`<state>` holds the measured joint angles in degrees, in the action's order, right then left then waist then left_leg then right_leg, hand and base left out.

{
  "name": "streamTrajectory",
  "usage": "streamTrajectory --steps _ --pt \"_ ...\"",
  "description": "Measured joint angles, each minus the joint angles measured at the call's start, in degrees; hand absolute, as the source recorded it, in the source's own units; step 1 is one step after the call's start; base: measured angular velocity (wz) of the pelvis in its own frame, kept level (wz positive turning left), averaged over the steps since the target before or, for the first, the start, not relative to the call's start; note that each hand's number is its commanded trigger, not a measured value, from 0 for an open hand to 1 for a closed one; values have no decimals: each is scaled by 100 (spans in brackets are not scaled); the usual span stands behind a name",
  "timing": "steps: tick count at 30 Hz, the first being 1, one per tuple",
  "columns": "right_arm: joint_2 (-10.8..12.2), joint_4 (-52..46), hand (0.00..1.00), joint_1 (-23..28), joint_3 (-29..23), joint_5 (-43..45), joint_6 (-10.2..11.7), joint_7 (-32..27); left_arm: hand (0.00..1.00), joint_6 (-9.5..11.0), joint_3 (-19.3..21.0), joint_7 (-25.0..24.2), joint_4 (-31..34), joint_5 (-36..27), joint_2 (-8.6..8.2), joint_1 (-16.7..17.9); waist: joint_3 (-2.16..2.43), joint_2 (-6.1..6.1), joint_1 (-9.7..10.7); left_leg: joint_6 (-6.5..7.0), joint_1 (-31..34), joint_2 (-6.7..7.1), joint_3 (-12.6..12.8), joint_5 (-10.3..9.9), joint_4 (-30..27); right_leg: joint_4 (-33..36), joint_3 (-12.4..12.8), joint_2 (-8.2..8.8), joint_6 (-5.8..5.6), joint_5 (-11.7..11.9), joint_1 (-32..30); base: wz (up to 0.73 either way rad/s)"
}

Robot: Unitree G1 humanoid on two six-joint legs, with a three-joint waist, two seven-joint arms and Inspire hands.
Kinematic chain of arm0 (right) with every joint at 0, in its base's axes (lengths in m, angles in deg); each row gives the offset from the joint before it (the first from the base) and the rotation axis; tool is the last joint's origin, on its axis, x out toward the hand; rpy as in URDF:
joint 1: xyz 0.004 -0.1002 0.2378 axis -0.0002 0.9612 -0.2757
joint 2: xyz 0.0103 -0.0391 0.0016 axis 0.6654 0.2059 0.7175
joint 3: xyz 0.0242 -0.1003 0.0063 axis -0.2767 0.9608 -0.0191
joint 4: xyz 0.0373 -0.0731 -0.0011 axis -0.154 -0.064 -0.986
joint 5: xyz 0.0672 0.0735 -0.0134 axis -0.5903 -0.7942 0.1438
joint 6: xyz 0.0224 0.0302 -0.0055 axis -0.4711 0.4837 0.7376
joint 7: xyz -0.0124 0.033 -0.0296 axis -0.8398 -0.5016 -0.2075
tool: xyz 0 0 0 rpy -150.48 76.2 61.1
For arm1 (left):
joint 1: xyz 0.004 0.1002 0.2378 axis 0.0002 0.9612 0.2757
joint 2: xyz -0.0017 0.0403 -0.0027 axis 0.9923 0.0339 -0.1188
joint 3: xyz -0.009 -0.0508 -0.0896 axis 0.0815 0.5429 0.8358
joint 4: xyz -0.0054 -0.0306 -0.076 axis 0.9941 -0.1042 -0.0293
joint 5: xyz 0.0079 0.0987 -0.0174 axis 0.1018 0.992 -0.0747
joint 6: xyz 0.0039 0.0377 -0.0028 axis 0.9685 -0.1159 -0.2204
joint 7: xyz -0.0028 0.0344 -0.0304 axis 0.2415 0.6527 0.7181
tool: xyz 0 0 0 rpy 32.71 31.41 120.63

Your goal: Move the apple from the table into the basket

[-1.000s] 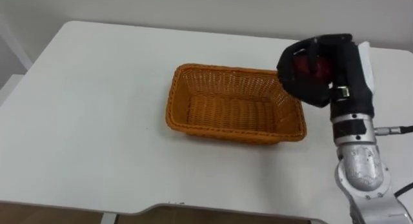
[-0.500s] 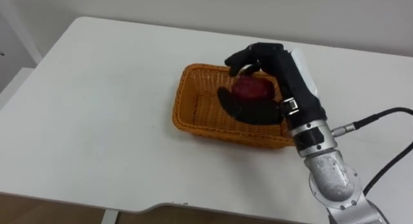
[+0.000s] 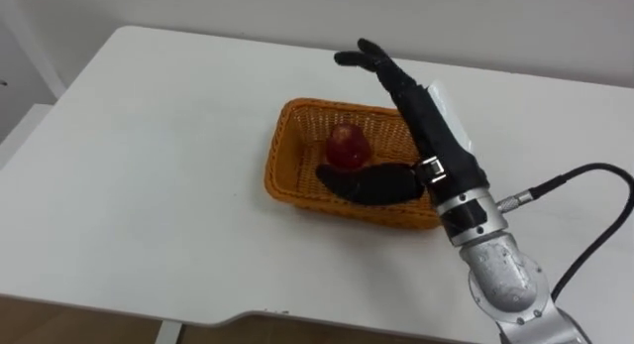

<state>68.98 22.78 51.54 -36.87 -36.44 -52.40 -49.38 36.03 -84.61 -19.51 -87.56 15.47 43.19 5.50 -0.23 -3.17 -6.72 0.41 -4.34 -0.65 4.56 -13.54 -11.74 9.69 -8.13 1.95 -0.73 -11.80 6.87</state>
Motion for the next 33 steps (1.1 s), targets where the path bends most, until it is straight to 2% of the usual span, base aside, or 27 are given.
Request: streamTrajectory --steps 7,12,15,18,21,23,27,29,33 --pt "-9 1 0 1 -11 -97 0 -149 0 0 -73 1 -2 2 4 12 -26 64 21 0 -31 0 -1 0 2 -2 -42 2 0 0 35 0" --pt "-9 85 0 4 -226 -96 11 -282 0 2 -56 8 -82 1 -10 67 -2 25 59 0 -66 4 -15 0 0 -11 -43 3 0 0 75 0" --pt "3 81 0 9 -704 -144 27 -536 0 7 20 43 -171 0 -27 112 9 4 162 0 -124 5 -17 0 6 -14 -85 9 0 0 114 0" --pt "-1 70 0 9 -1378 -325 133 -1027 0 25 241 100 -222 -5 -21 201 19 -25 314 0 -117 5 -18 0 2 -3 -85 6 -1 0 124 -2" --pt "-5 17 0 9 -2236 -311 213 -1702 0 129 668 142 -242 -2 -22 295 30 -47 418 0 -118 4 16 0 3 -1 -52 7 -1 0 87 -5" --pt "-31 136 0 7 -2926 -372 377 -2432 0 143 901 252 -229 -3 -22 404 37 -55 502 0 -127 6 14 0 5 0 -62 7 -2 0 119 0" --pt "-66 497 0 58 -3774 -652 431 -3341 0 129 1064 266 -114 6 -27 576 53 -73 688 0 -127 3 9 0 -6 -3 -61 4 -2 0 122 0" --pt "-81 987 0 92 -4167 -892 527 -3848 0 105 1103 324 -88 -1 -28 643 51 -67 843 0 -134 0 17 0 -15 -1 -52 4 -1 0 119 0" --pt "-88 1865 0 370 -4521 -1402 337 -4303 0 18 1251 339 -84 0 -29 636 60 -61 941 1 -112 -6 49 0 1 18 -27 4 -1 0 65 -5"
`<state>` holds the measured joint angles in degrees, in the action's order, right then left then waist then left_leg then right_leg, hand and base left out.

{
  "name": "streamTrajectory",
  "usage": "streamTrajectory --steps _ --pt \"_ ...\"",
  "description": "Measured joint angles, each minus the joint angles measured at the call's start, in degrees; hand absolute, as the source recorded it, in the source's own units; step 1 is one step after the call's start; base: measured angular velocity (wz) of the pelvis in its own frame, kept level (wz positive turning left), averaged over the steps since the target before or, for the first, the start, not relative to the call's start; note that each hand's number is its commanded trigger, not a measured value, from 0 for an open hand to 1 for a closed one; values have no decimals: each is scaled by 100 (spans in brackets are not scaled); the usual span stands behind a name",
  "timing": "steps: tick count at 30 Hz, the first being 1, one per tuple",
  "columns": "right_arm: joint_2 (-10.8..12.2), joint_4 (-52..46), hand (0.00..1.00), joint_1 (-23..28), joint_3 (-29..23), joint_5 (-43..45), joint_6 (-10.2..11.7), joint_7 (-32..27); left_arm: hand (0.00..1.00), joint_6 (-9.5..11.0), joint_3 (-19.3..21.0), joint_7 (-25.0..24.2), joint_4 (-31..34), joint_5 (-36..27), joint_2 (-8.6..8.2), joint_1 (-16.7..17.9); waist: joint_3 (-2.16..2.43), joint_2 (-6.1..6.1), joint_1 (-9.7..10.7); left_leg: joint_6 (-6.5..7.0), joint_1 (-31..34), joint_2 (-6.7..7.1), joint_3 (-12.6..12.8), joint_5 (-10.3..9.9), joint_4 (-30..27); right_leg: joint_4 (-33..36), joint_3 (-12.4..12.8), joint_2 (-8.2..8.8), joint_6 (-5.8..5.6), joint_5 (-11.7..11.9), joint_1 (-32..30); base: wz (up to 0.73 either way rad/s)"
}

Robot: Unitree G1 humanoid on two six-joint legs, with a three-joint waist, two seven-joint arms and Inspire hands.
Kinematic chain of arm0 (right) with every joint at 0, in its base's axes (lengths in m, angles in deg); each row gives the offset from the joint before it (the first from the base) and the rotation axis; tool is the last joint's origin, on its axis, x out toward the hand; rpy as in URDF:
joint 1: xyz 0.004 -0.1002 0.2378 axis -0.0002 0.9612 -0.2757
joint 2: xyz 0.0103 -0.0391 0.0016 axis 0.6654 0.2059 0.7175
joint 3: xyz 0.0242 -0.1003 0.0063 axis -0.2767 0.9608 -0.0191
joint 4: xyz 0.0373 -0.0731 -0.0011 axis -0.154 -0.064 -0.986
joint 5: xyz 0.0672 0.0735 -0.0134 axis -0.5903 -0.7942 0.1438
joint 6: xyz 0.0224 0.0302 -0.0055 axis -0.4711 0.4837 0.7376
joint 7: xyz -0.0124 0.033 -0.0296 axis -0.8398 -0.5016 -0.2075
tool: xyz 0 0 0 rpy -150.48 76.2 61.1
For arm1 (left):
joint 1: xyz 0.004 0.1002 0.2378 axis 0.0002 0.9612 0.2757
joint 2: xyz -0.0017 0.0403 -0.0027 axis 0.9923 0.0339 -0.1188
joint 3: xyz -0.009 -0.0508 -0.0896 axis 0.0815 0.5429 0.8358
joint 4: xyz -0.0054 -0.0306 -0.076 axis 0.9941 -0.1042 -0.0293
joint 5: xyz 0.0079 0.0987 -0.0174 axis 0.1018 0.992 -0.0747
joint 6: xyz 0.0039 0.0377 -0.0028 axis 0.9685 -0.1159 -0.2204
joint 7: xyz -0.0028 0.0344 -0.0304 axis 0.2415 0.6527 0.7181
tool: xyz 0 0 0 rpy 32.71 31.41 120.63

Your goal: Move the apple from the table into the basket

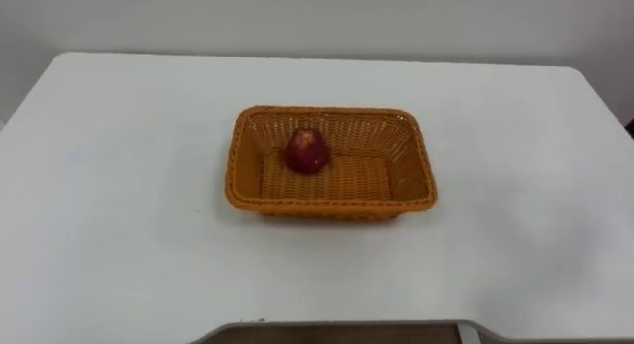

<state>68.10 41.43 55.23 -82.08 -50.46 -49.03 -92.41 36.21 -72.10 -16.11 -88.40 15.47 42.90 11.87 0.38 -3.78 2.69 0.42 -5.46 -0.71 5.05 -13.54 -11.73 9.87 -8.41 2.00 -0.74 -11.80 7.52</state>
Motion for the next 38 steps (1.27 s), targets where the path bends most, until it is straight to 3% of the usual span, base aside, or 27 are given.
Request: streamTrajectory --steps 3,6,9,10,12,16,20,26,33,38 --pt "13 755 0 226 -57 -458 -98 -151 0 -165 105 16 7 -4 -4 -16 -14 26 72 0 -3 -2 19 0 10 10 29 -3 1 1 15 -4" --pt "74 1560 0 476 10 -1053 -232 -141 0 -195 156 42 110 21 -10 -43 -16 62 60 0 -14 -6 47 0 9 15 64 -8 2 1 2 -5" --pt "279 2628 0 636 310 -1290 -349 30 0 -263 149 147 149 23 -38 -84 -23 92 50 0 -13 -10 64 0 5 36 76 -9 2 1 -12 -3" --pt "400 3009 0 644 411 -1430 -306 157 0 -296 149 146 144 31 -63 -97 -23 98 47 0 -18 -13 78 0 2 60 91 -8 2 1 -22 -5" --pt "495 3730 0 632 578 -1549 -476 463 0 -298 154 146 145 48 -97 -128 -20 86 6 1 -36 -15 99 -1 2 66 118 -9 2 1 -18 -5" --pt "556 5348 0 559 1316 -2058 -804 1256 0 -304 144 145 95 47 -197 -165 -33 114 -81 6 -36 -12 99 -6 11 76 197 -13 2 1 -20 -1" --pt "615 6203 0 497 1503 -2053 -1038 1988 0 -345 153 111 -2 60 -249 -166 -45 216 -171 9 -54 -11 105 -10 11 81 228 -17 2 0 -16 -1" --pt "731 6557 0 473 1968 -1839 -1225 2851 0 -426 141 10 -28 50 -294 -146 -54 232 -159 10 -118 -1 87 -10 4 64 182 -9 -2 -10 48 2" --pt "759 6716 0 353 2325 -1297 -1460 3365 0 -589 123 10 -64 49 -309 -130 -48 260 -173 9 -120 2 79 -9 2 -2 194 -16 -1 -8 58 0" --pt "760 6779 0 329 2386 -862 -1580 3619 0 -716 125 7 -87 49 -410 -139 -51 280 -182 9 -124 4 78 -9 7 -10 187 -14 -1 -9 58 0"
